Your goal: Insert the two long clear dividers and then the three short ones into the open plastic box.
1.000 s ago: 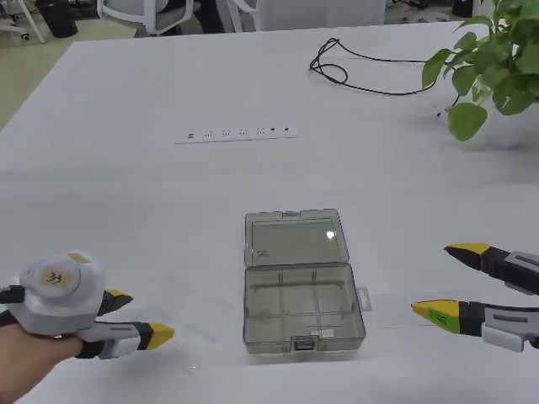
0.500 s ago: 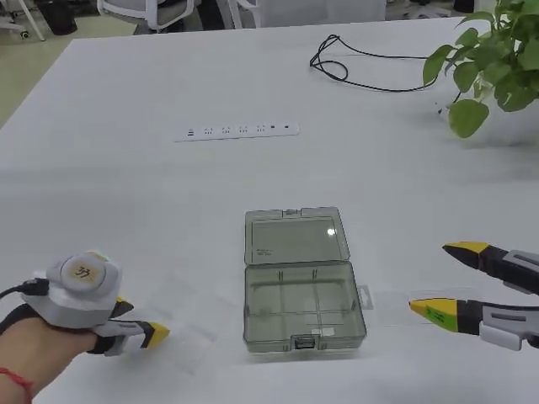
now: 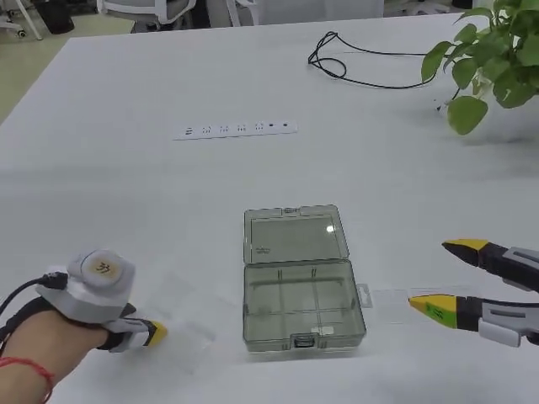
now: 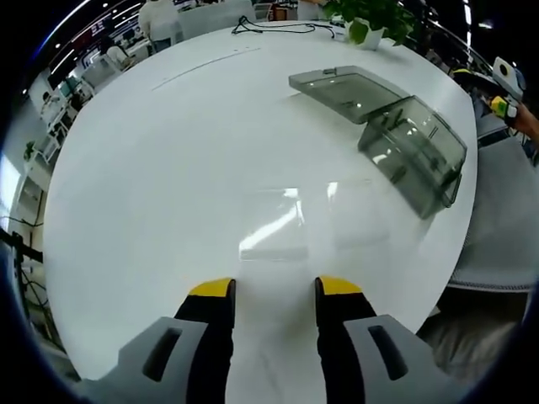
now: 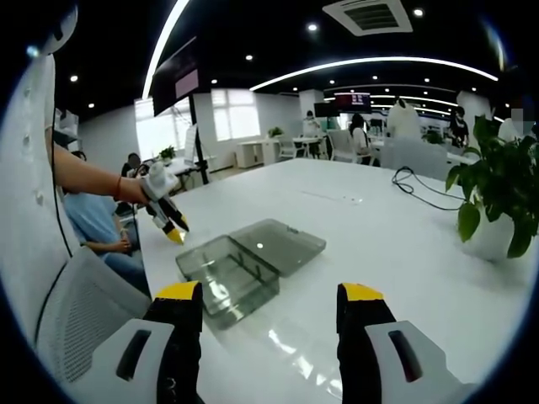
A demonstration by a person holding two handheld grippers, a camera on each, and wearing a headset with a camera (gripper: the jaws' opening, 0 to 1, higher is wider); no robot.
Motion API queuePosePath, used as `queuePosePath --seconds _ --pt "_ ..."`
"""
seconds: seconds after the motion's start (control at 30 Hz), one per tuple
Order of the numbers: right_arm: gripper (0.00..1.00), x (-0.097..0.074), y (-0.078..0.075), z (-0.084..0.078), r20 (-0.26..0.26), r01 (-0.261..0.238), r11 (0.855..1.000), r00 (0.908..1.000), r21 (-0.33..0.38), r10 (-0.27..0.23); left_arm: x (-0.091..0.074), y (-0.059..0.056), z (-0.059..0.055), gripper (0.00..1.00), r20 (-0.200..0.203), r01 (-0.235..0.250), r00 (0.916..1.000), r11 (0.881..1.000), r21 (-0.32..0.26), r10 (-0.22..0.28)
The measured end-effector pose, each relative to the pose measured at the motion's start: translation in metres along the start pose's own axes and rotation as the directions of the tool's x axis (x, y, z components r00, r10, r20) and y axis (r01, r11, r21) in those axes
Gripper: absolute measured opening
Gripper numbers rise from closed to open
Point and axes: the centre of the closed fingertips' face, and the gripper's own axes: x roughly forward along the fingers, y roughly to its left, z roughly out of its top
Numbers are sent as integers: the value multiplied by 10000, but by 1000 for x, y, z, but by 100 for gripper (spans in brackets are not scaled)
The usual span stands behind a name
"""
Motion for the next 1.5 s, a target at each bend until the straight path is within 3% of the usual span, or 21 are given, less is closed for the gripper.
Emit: queuePosePath --seconds 0.37,0.87,1.17,1.5 --pt "65 0 1 -1 -6 -1 10000 10000 32 1 4 7 -1 32 -462 52 9989 9999 -121 -58" --pt "64 1 2 -1 -36 -14 10000 10000 22 14 -3 2 0 31 -256 286 9992 9983 -512 -299" --pt "64 1 6 1 -50 -39 10000 10000 20 40 -5 2 0 30 137 518 9986 9923 -1125 -506" --pt "62 4 16 14 18 -99 9999 9999 -41 99 -13 -9 6 30 1110 1065 9902 9725 -2070 -848"
